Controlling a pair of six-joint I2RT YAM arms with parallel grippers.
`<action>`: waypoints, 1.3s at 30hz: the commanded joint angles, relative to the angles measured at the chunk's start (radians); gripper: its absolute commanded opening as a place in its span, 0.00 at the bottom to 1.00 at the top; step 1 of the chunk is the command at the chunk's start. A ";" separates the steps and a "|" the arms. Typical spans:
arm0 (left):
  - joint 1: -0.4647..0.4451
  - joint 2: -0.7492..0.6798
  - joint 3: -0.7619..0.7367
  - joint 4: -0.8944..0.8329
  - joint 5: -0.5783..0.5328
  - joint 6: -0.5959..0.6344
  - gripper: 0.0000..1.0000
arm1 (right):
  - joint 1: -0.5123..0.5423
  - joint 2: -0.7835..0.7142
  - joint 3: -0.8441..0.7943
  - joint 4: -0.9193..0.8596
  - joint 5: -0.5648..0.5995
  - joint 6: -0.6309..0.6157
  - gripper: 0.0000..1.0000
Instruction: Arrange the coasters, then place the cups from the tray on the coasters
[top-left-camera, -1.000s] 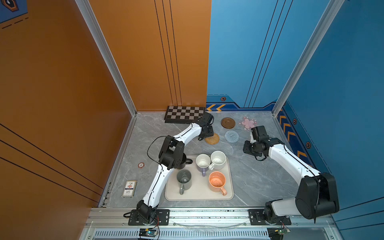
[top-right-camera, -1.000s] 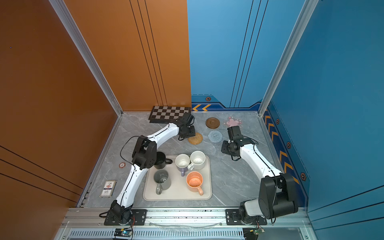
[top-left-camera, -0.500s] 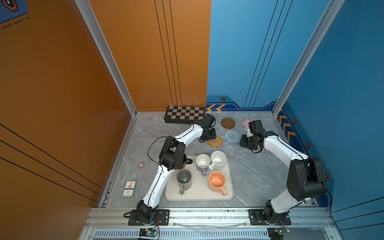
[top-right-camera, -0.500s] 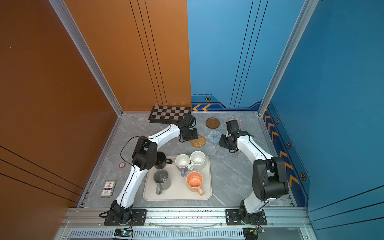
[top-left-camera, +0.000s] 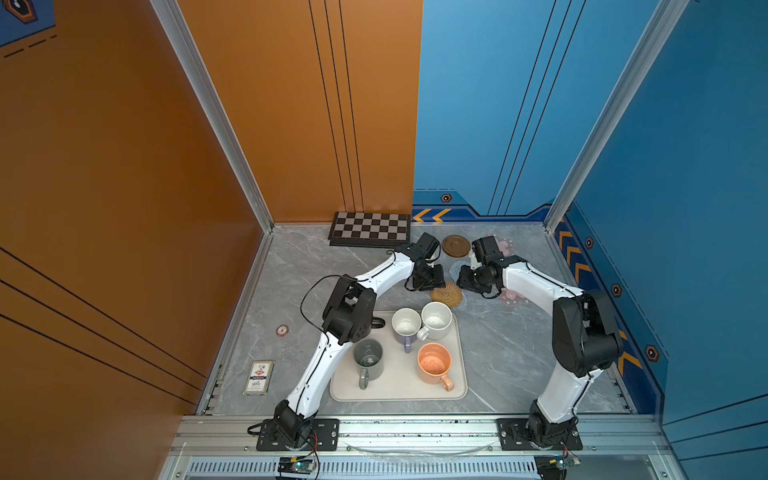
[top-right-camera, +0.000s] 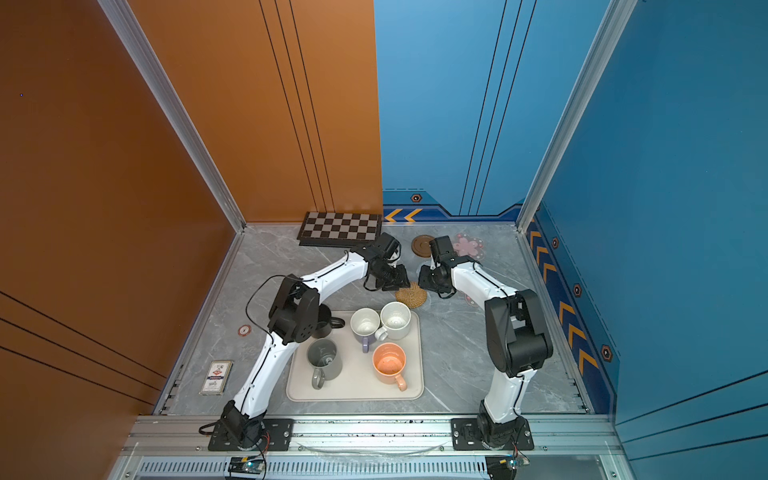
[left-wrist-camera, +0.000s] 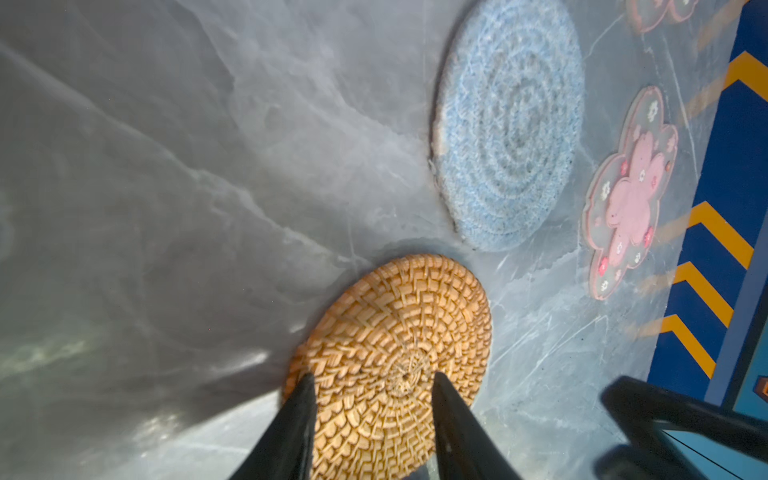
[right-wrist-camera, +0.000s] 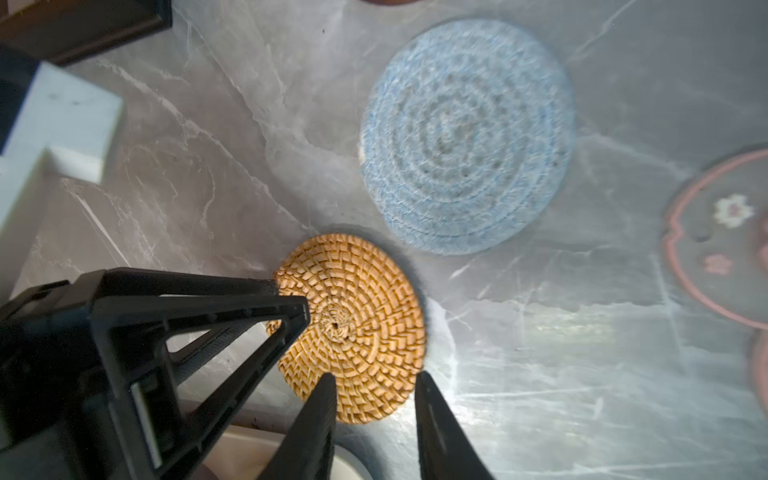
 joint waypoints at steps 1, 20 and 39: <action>-0.012 0.012 0.014 -0.048 0.058 0.005 0.46 | 0.021 0.043 0.024 0.020 -0.005 0.013 0.34; 0.068 -0.179 -0.046 0.078 0.167 -0.024 0.46 | 0.046 0.123 -0.017 0.077 0.001 0.047 0.29; 0.146 -0.479 -0.346 0.077 0.016 0.038 0.47 | -0.003 -0.084 -0.234 -0.049 0.172 0.004 0.29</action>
